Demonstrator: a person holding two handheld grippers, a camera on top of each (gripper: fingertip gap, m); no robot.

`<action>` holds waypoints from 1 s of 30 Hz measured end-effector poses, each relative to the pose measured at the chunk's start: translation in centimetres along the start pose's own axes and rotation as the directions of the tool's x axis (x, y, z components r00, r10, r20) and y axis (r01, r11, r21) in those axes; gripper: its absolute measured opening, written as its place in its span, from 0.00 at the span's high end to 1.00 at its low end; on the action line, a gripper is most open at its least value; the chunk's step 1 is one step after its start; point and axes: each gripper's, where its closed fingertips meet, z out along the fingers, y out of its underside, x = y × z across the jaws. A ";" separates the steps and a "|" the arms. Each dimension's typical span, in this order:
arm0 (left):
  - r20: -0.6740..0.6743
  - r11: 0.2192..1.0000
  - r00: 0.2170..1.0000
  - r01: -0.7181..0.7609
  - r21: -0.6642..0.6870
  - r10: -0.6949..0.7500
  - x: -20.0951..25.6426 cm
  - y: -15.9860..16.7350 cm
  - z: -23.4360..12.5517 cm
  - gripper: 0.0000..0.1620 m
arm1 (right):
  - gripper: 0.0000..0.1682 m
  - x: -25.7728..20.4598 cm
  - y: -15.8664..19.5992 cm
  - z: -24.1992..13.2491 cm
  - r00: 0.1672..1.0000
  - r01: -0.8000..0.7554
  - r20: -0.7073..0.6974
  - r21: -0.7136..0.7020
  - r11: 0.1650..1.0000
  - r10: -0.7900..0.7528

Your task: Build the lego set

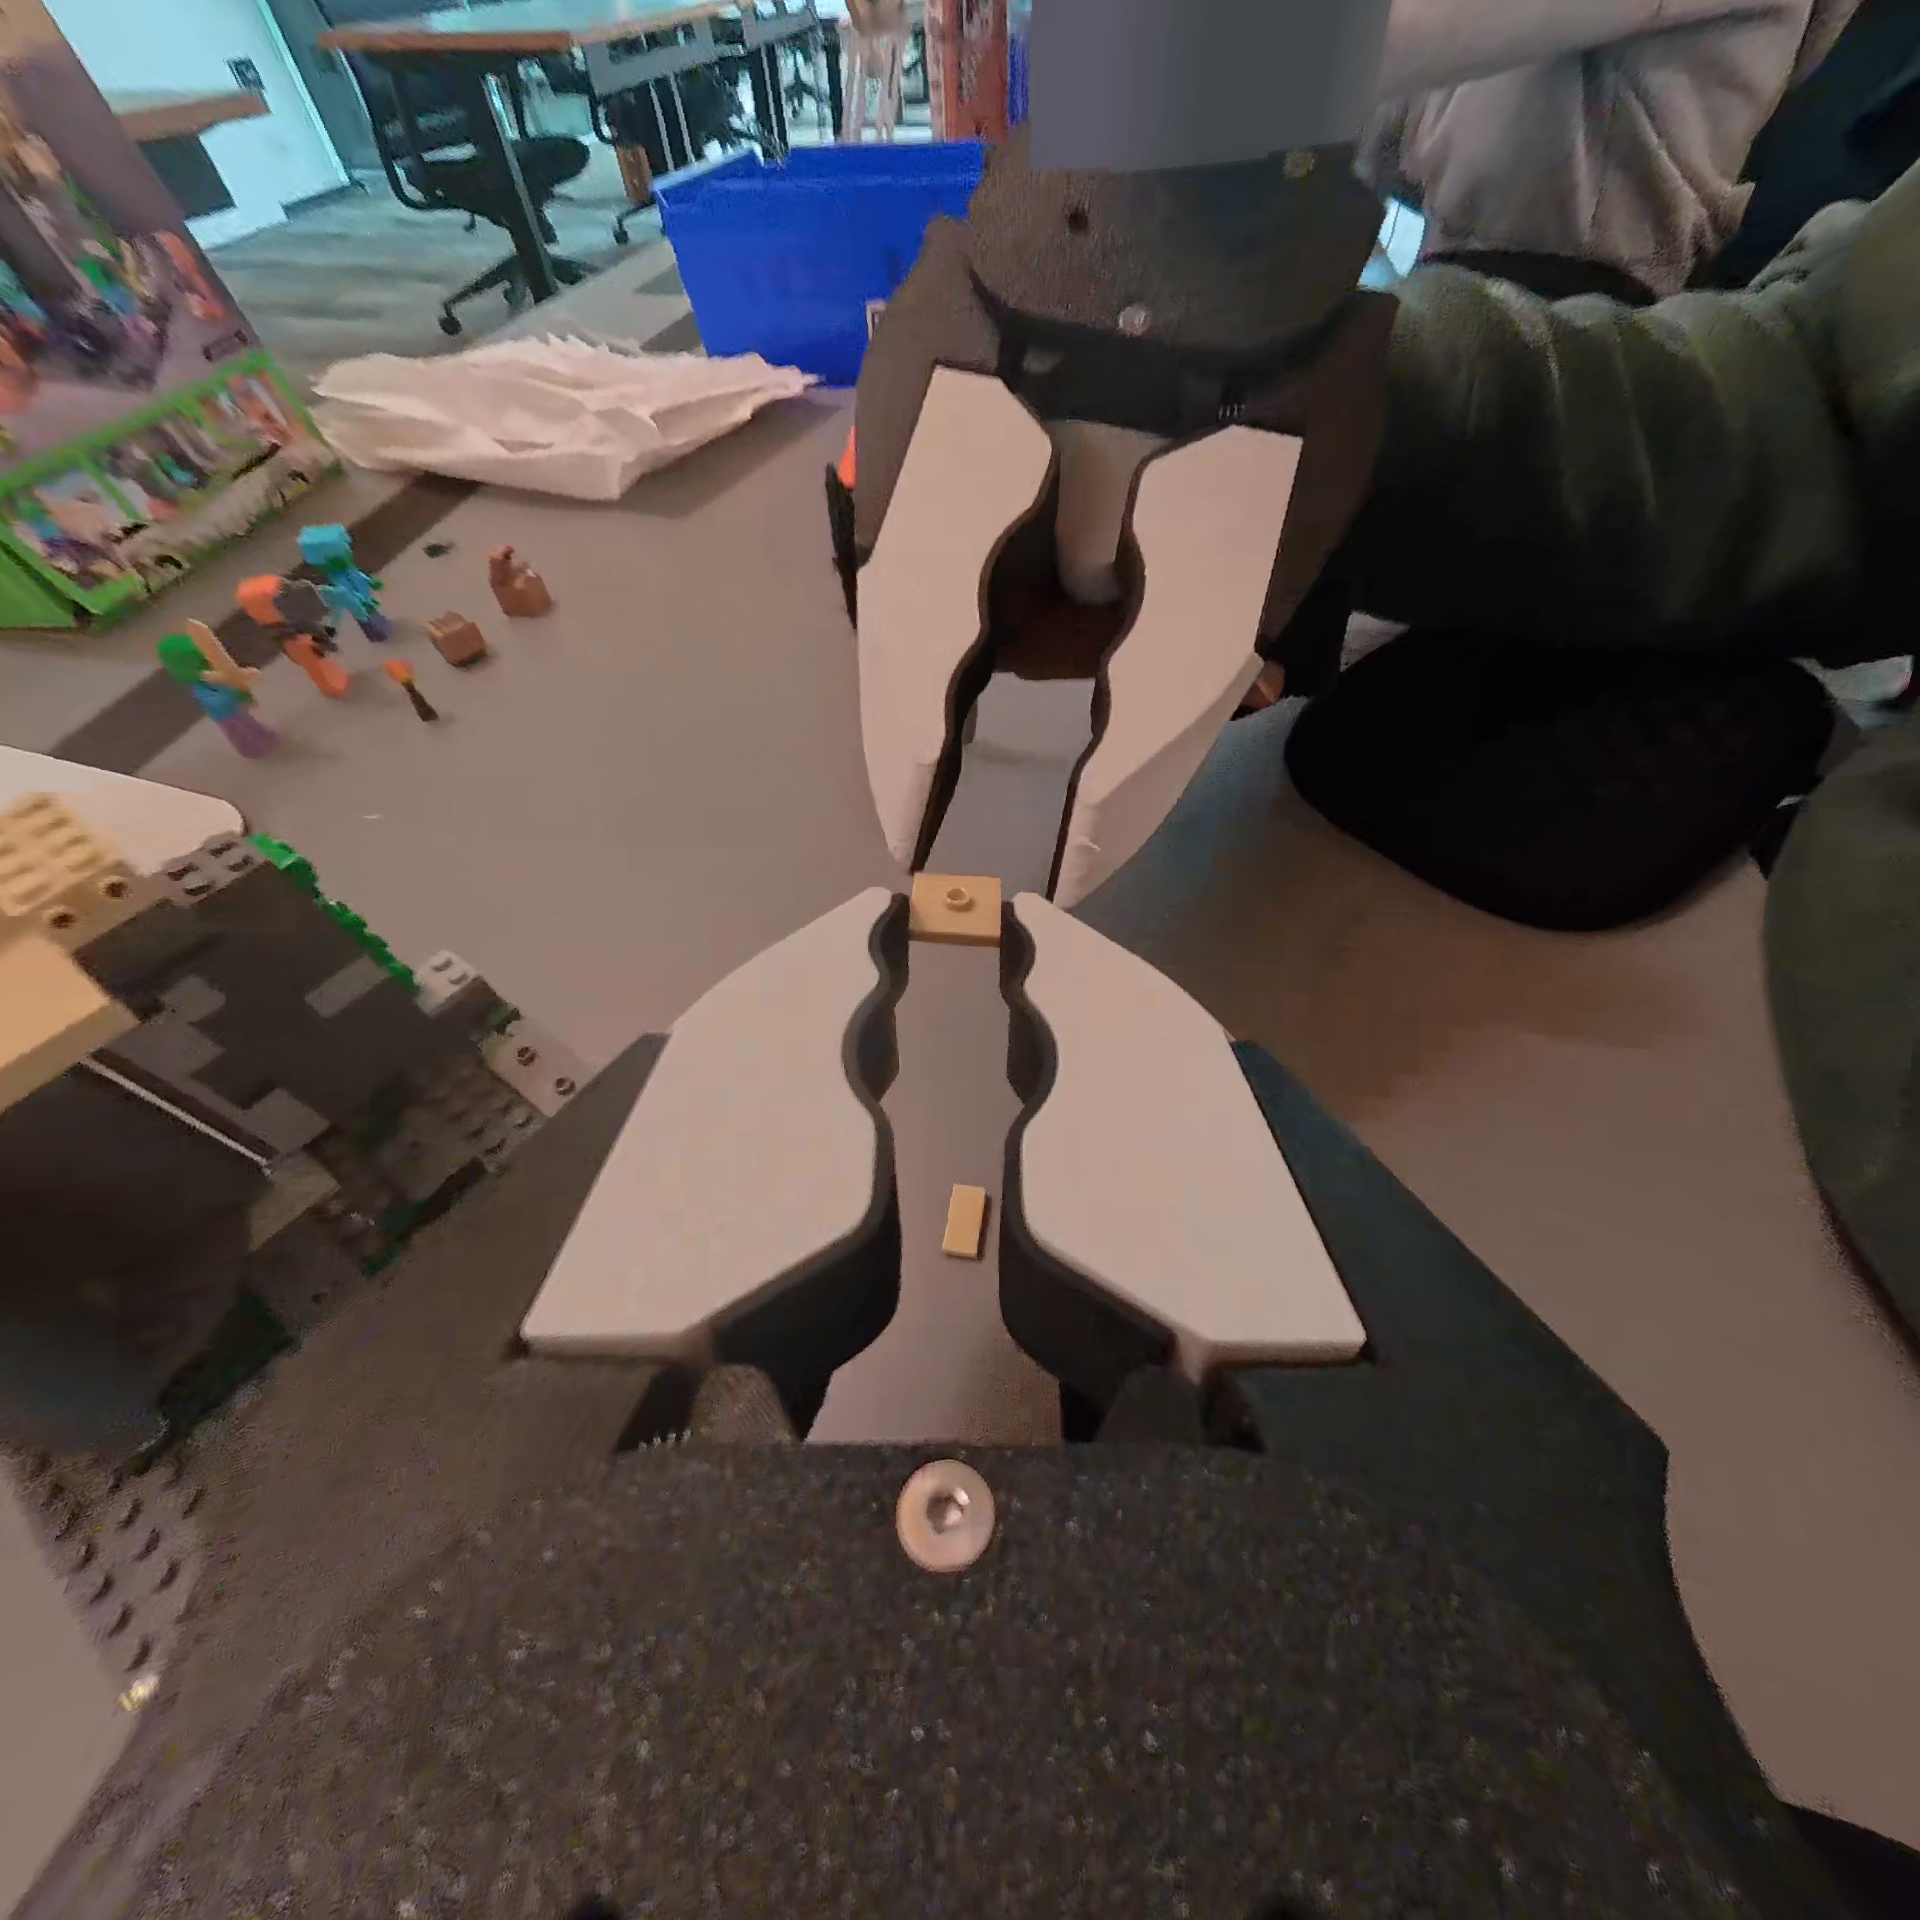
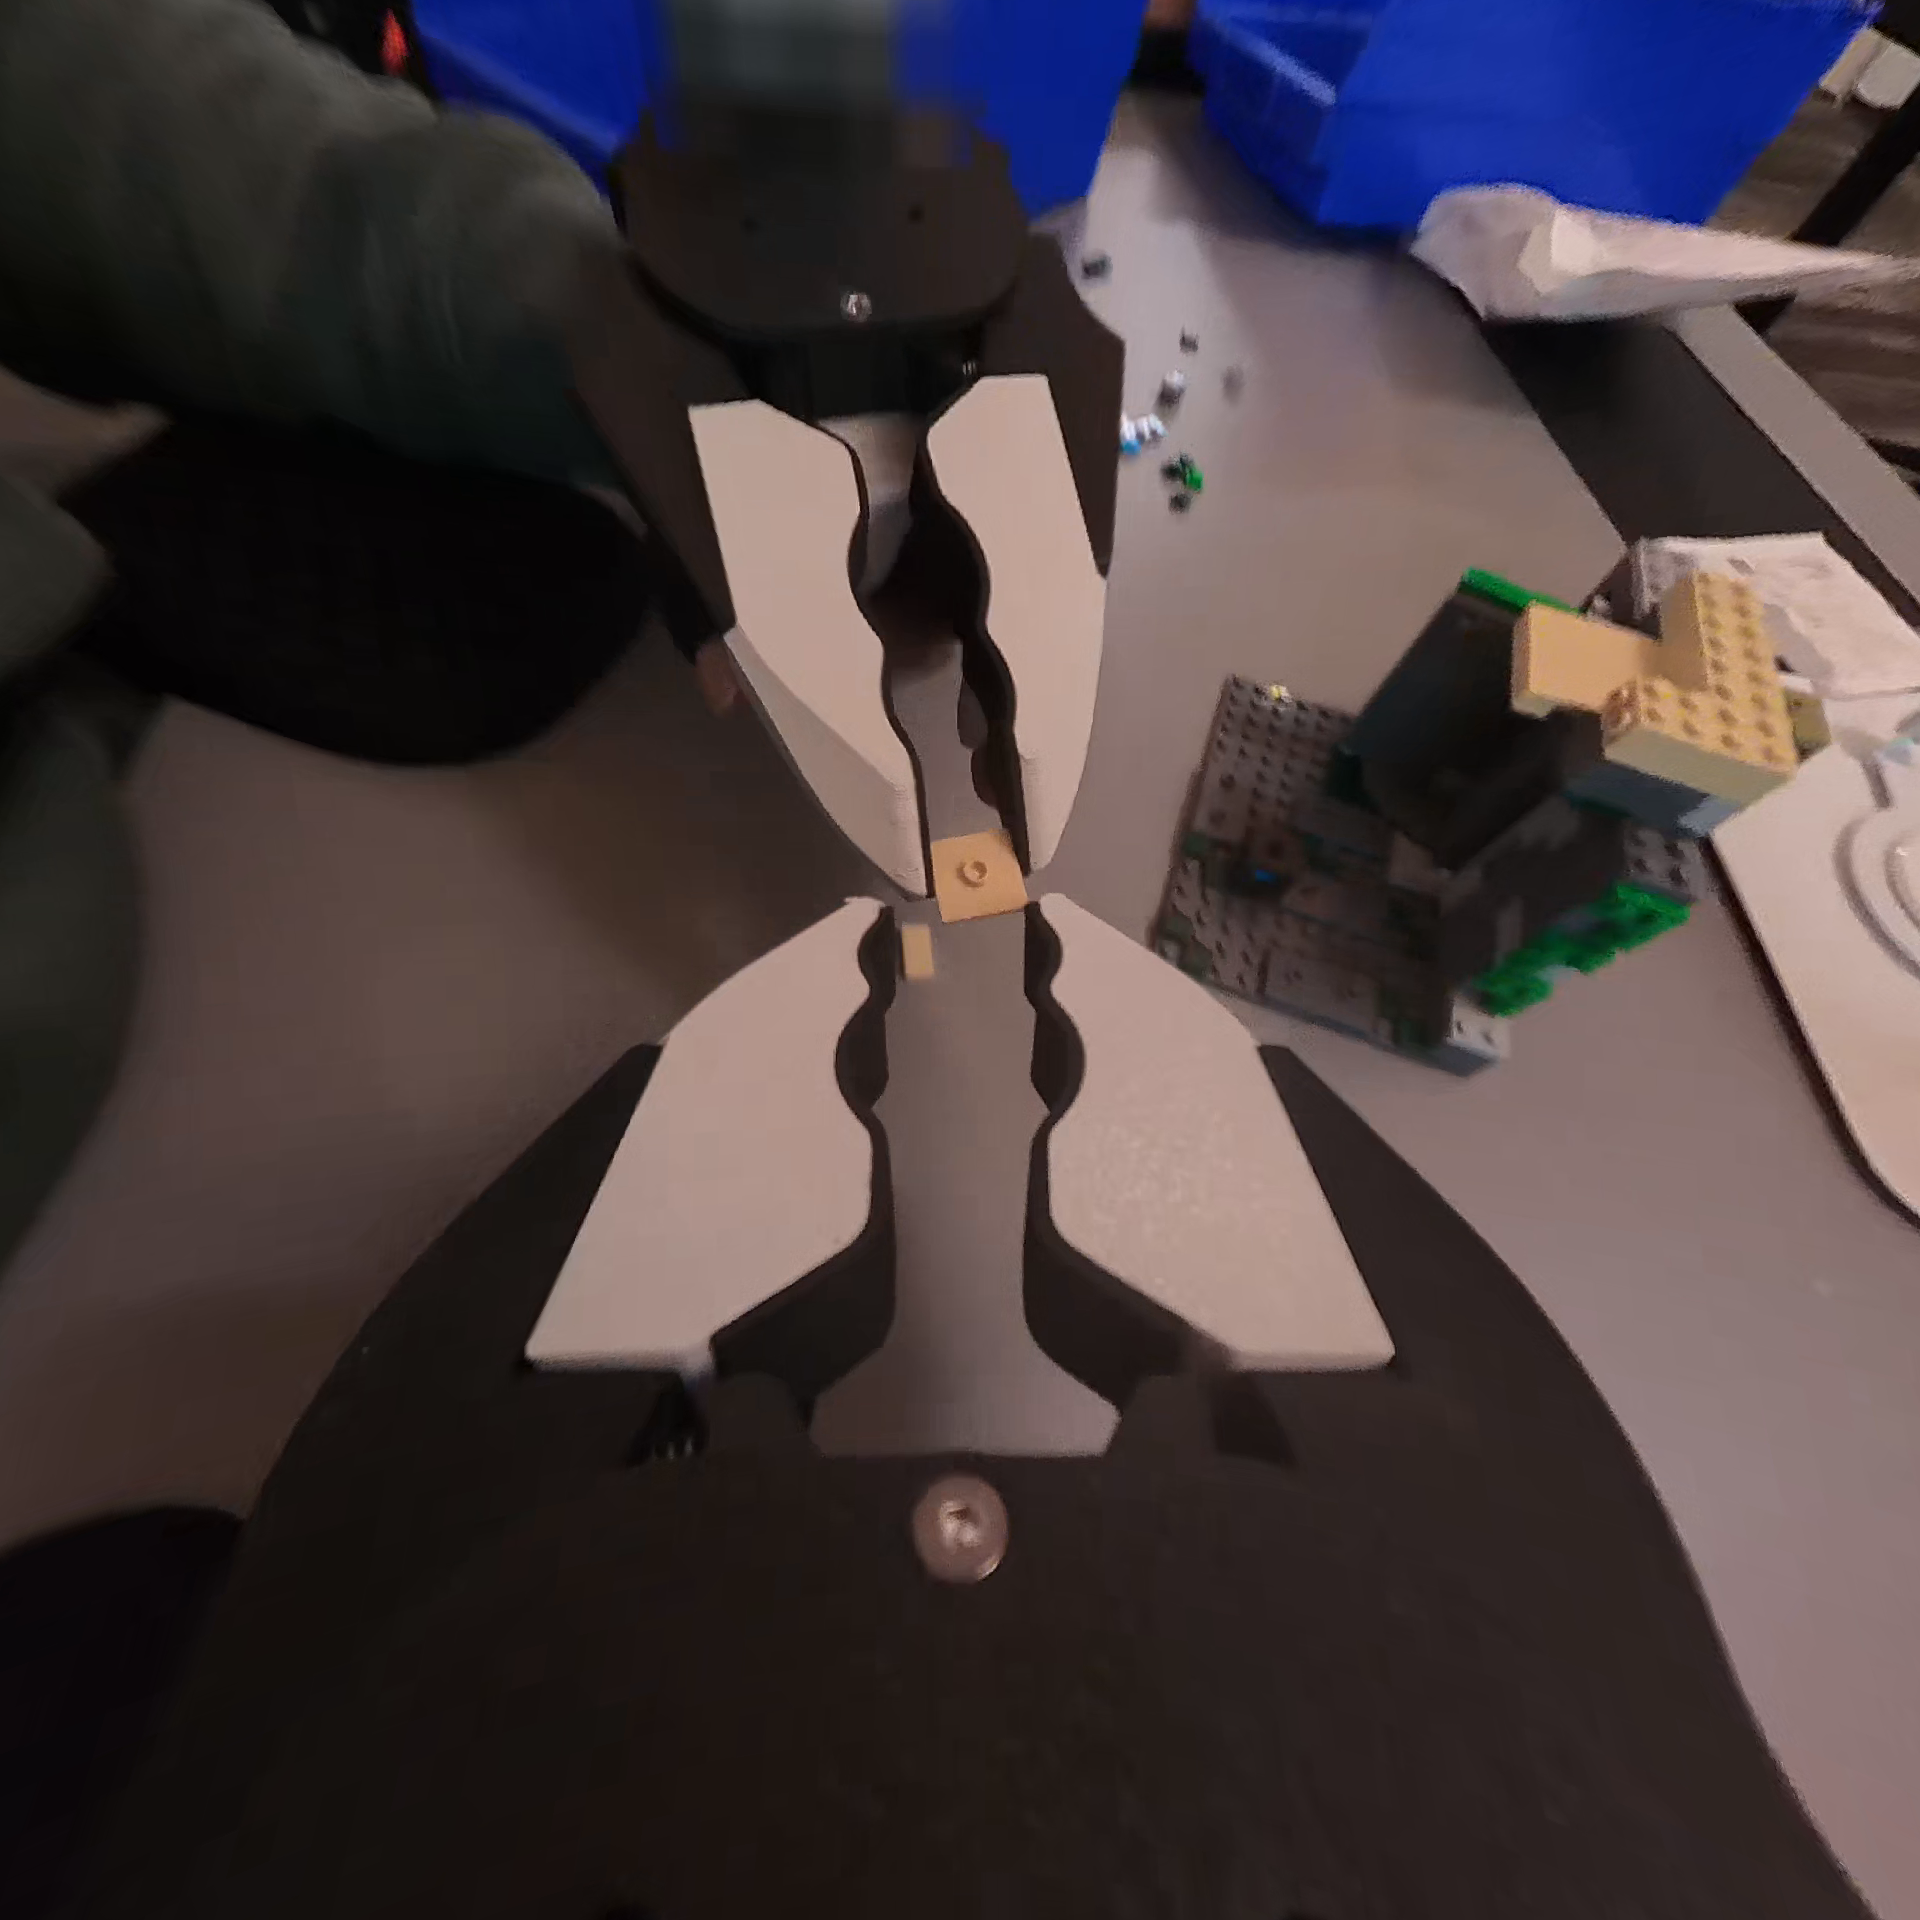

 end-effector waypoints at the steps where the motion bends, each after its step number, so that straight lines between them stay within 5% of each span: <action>1: -0.008 1.000 1.000 -0.009 -0.015 0.009 -0.1 0.3 0.4 0.90 | 0.86 0.1 0.5 0.0 1.000 0.000 0.001 -0.019 1.000 0.000; 19: -0.094 0.991 0.993 -0.086 -0.101 0.076 1.2 2.4 2.2 0.90 | 0.90 -0.7 3.7 0.8 0.998 0.048 0.055 -0.146 0.988 -0.041; 30: 0.020 0.952 0.991 -0.118 -0.284 0.129 -1.2 4.9 -1.5 0.89 | 0.90 -0.4 6.2 3.0 0.992 0.095 0.112 -0.377 0.921 -0.057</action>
